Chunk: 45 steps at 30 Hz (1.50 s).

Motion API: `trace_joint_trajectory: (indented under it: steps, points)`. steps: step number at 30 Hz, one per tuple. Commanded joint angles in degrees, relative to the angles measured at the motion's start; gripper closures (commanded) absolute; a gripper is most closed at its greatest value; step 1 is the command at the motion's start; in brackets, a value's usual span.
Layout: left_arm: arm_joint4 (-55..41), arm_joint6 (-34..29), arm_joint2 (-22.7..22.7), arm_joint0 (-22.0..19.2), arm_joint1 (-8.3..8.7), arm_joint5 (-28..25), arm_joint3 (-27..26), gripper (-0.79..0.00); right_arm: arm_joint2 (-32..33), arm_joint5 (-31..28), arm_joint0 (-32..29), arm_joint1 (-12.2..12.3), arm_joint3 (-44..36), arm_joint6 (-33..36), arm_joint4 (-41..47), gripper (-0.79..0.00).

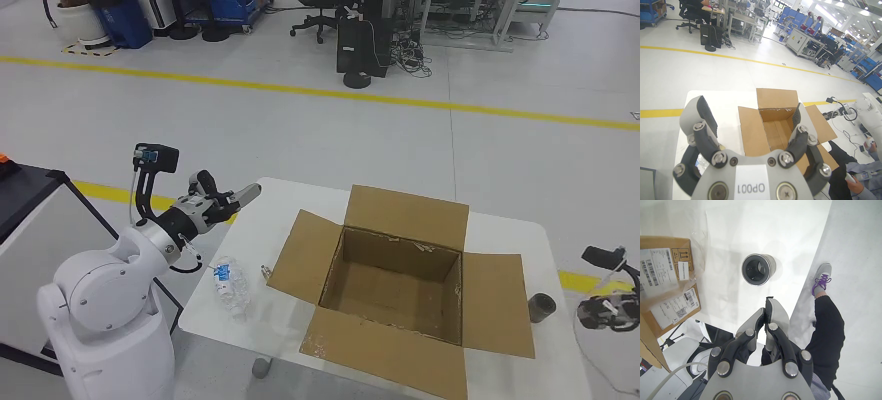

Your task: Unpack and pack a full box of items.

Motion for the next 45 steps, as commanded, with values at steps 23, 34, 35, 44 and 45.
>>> trace_joint_trajectory:
  steps: [23, 34, 35, 44, 45]
  points:
    - [-0.01, 0.0, 0.0, 0.0, 0.0, 0.0, 0.0, -0.785, 8.22, -0.31, -14.32, 7.5, -9.11, -4.99, 6.31, -0.785]
    - [-0.01, 0.0, 0.0, 0.0, 0.0, 0.0, 0.0, -0.785, 11.03, -0.95, -17.64, 7.4, -10.18, -7.32, 7.23, -0.785]
    - [-0.01, 0.0, 0.0, 0.0, 0.0, 0.0, 0.0, -0.785, 11.03, -0.95, -17.64, 7.4, -10.18, -7.32, 7.23, -0.785]
    - [-0.01, 0.0, 0.0, 0.0, 0.0, 0.0, 0.0, -0.785, 9.55, 0.26, -19.18, 6.9, -11.29, -14.06, 4.6, -0.785]
    - [-0.01, 0.0, 0.0, 0.0, 0.0, 0.0, 0.0, -0.785, 9.35, 0.45, -19.46, 6.78, -11.07, -15.61, 4.31, -0.785]
